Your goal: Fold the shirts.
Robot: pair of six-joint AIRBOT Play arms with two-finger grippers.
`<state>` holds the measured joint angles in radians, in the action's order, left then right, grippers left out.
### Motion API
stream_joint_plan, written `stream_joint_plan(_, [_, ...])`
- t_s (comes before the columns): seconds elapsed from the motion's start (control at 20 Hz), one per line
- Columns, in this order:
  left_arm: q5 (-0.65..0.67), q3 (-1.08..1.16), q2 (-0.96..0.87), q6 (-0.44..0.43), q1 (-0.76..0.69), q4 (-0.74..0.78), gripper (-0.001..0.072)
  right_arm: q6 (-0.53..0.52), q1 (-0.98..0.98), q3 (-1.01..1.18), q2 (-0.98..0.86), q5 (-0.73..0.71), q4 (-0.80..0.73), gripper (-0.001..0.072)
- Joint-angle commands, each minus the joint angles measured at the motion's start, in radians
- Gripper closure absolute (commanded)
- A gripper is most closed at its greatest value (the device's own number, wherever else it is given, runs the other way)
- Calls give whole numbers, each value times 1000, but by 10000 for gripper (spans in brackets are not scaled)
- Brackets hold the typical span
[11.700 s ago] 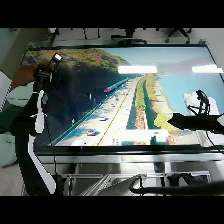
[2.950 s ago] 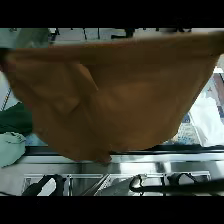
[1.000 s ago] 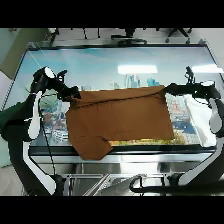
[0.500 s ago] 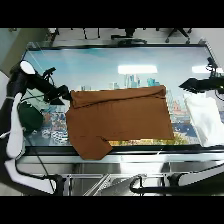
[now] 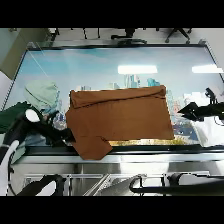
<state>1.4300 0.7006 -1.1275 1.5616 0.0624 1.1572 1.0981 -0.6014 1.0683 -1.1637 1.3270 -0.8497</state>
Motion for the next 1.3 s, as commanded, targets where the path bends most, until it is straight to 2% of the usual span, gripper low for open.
stream_joint_plan(0.0, [-101,-195,101,-11,1,-18,159,3,-7,-80,10,-29,-3,275])
stream_joint_plan(0.1, [-187,-252,122,-18,1,-83,159,2,-6,-87,2,-30,-3,275])
stream_joint_plan(0.25, [-309,-318,111,-90,1,-217,159,-1,-6,-106,-8,-39,-3,276])
stream_joint_plan(0.4, [-382,-352,39,-126,1,-253,159,-2,-6,-143,-17,-39,-3,275])
stream_joint_plan(0.5, [-405,-326,-13,-186,1,-326,160,-2,-6,-166,-19,-37,-3,275])
stream_joint_plan(0.55, [-402,-297,-32,-209,1,-350,224,-7,-6,-174,-19,-37,-4,276])
stream_joint_plan(0.65, [-368,-222,-54,-228,1,-338,560,-13,-6,-191,-19,-37,-11,276])
stream_joint_plan(0.7, [-338,-189,-61,-240,1,-337,651,-13,-6,-204,-19,-36,-15,276])
stream_joint_plan(0.75, [-310,-160,-61,-252,1,-337,697,-13,-5,-217,-19,-37,-15,276])
stream_joint_plan(1.0, [-233,-64,-28,-254,1,-336,696,-17,-5,-259,-24,-36,-48,276])
stream_joint_plan(1.25, [-213,-28,80,-250,1,-283,696,-16,71,-266,-27,-37,-47,284])
